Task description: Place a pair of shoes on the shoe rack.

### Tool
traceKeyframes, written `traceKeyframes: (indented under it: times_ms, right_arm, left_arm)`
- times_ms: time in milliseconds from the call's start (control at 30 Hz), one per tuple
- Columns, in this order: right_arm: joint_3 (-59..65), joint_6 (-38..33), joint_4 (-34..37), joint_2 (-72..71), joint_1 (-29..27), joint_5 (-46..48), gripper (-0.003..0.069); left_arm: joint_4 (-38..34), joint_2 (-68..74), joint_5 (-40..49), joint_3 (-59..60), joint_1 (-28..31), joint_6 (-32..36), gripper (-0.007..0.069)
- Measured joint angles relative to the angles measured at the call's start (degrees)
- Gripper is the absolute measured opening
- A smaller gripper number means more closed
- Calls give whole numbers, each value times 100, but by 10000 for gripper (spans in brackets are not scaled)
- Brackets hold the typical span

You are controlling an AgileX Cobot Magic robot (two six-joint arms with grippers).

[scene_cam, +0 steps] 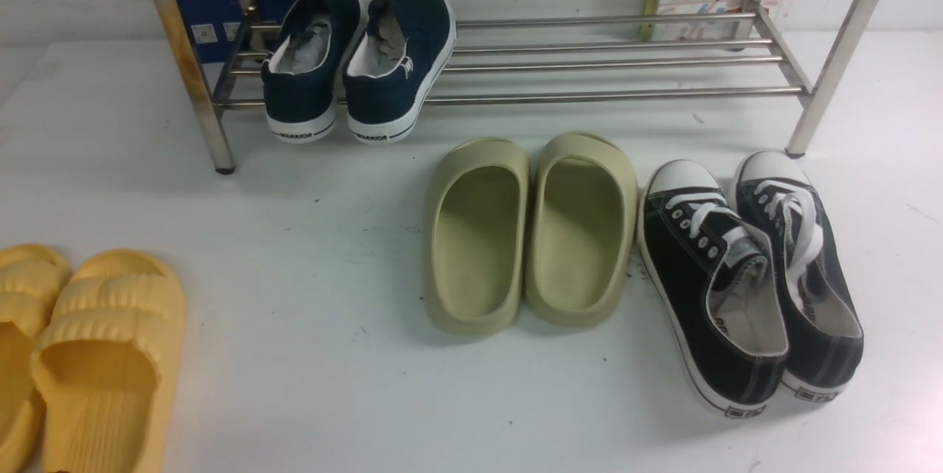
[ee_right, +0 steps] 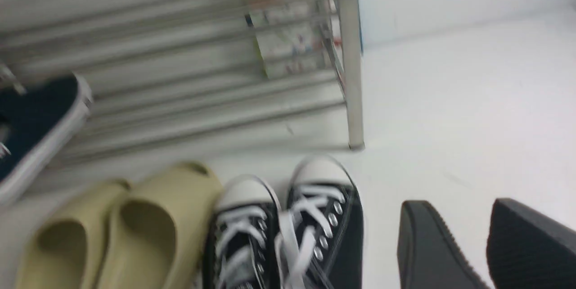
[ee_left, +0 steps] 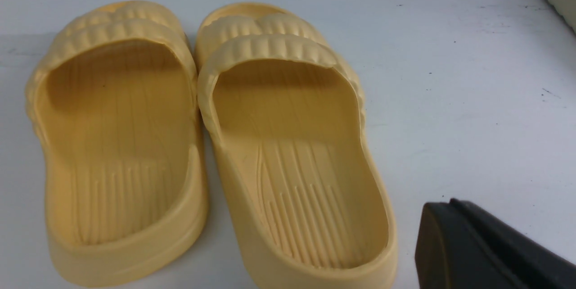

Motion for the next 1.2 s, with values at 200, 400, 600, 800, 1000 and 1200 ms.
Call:
traceKeyframes:
  times_ms: [200,400,600,800,1000,1200]
  right_arm:
    - [64,-1594,2363,1408,0,937,246]
    - [64,-2558,3963,2664,51,764,267]
    - [64,-2562,3799,3615,591,222,328]
    - [-124,-1839,2971,4233,806,-39,356]
    - [-343,-1319,2228,4309,810,133,358]
    - [-383,-844,1882,4444,810,4,359]
  left_arm:
    - [0,0,0,0,0,7,-13]
    - [0,0,0,0,0,14,-13]
    - [0,0,0,0,0,14,-13]
    - [-6,0,0,0,0,14,-13]
    - [-6,0,0,0,0,14,-13]
    - [-6,0,0,0,0,14,-13]
